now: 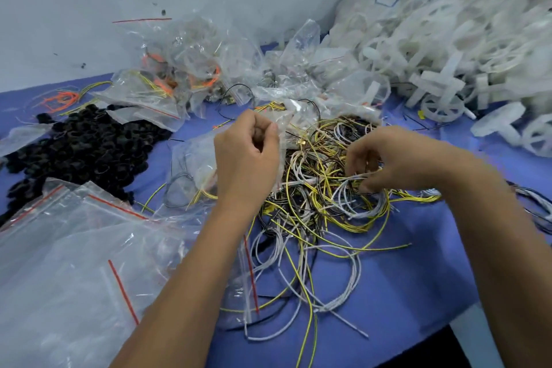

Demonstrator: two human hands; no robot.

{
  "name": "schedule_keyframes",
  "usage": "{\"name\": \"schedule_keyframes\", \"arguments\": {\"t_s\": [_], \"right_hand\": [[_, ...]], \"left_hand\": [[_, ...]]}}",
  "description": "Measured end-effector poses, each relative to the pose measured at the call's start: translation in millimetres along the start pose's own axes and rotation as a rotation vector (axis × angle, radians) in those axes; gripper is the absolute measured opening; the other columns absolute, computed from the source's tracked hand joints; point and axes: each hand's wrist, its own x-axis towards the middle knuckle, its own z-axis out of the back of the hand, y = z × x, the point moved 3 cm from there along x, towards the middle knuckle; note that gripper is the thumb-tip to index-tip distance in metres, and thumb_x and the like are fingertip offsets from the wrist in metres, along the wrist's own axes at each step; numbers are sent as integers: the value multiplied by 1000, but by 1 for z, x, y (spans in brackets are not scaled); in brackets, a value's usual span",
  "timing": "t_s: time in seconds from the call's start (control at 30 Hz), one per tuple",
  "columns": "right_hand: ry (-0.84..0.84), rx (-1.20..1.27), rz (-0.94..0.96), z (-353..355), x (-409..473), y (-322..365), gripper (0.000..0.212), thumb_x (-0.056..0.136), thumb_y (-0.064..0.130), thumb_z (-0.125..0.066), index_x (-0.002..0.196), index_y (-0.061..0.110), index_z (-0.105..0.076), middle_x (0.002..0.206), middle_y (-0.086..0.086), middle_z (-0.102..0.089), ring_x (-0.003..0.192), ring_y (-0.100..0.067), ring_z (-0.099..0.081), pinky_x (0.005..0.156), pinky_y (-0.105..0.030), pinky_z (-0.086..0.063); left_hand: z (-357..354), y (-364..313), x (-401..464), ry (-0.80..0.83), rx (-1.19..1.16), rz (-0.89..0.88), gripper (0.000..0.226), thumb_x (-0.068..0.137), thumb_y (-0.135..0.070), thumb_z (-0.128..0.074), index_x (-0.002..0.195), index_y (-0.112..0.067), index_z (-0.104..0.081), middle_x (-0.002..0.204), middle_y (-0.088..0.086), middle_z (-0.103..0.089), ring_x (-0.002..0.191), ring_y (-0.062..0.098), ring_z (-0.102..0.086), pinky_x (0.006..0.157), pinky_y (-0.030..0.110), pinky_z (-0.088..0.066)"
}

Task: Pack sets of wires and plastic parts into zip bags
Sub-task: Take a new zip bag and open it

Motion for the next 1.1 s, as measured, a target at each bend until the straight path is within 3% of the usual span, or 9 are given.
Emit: {"name": "schedule_keyframes", "arguments": {"t_s": [0.13, 0.27, 0.47, 0.53, 0.73, 0.87, 0.97, 1.03, 1.1], "right_hand": [[-43, -15, 18, -6, 7, -4, 25, 73, 18, -89, 69, 31, -69, 63, 11, -66, 57, -2, -58, 57, -23, -43], [-203, 51, 81, 2, 4, -9, 22, 81, 13, -85, 74, 26, -69, 69, 7, -68, 64, -3, -58, 63, -23, -43], [-633, 705, 122, 18, 7, -7, 8, 86, 7, -80, 87, 13, -74, 75, -1, -78, 68, -14, -72, 63, -25, -54], [-728, 844, 82, 21, 14, -7, 7, 89, 10, -78, 90, 17, -76, 74, 0, -78, 56, -5, -65, 55, -18, -48], [-964, 582, 40, 25, 25, 3, 8, 93, 23, -73, 93, 24, -80, 68, 8, -73, 58, 0, -61, 60, -24, -48], [-1080, 1202, 163, 48, 25, 16, 4, 93, 14, -74, 94, 12, -78, 70, 2, -74, 60, -7, -63, 59, -19, -47], [-1128, 873, 155, 60, 23, 24, 11, 93, 18, -72, 95, 8, -78, 69, 2, -73, 59, -9, -64, 55, -24, -47], [-905, 487, 154, 56, 28, 38, 10, 94, 19, -71, 93, 12, -78, 72, 4, -74, 57, -6, -64, 55, -29, -53], [-630, 366, 163, 39, 37, 51, 9, 95, 16, -72, 92, 10, -78, 71, 2, -74, 55, -9, -63, 58, -31, -57]], "left_hand": [[-15, -3, -10, 29, 51, -45, 17, 92, -22, -65, 75, -17, -61, 56, -4, -55, 52, 13, -49, 54, 36, -45], [-17, 1, -15, 39, 59, -18, 23, 94, -22, -67, 73, -23, -58, 54, -8, -53, 51, 10, -47, 55, 31, -41], [-12, 12, -16, -2, 0, 97, 19, 91, -23, -64, 73, -27, -59, 65, -12, -62, 55, 5, -53, 58, 27, -44], [-11, 21, -20, 19, 14, 132, 17, 92, -23, -64, 75, -23, -61, 64, -9, -62, 54, 5, -53, 58, 29, -45], [5, 53, -21, 78, 119, 219, 25, 92, -20, -69, 70, -25, -59, 56, -9, -58, 52, 5, -52, 59, 28, -41], [22, 64, -18, 36, 267, 253, 20, 90, -19, -68, 72, -21, -62, 61, -9, -61, 58, 6, -57, 60, 26, -40], [26, 65, -17, -2, 259, 308, 16, 90, -19, -68, 74, -20, -65, 62, -9, -62, 59, 5, -57, 57, 19, -39], [26, 63, -17, 1, 248, 301, 18, 91, -20, -67, 74, -22, -64, 62, -9, -61, 58, 4, -57, 57, 19, -39], [25, 61, -19, 0, 234, 285, 19, 91, -20, -67, 73, -23, -62, 62, -9, -62, 58, 3, -56, 58, 23, -40]]}}
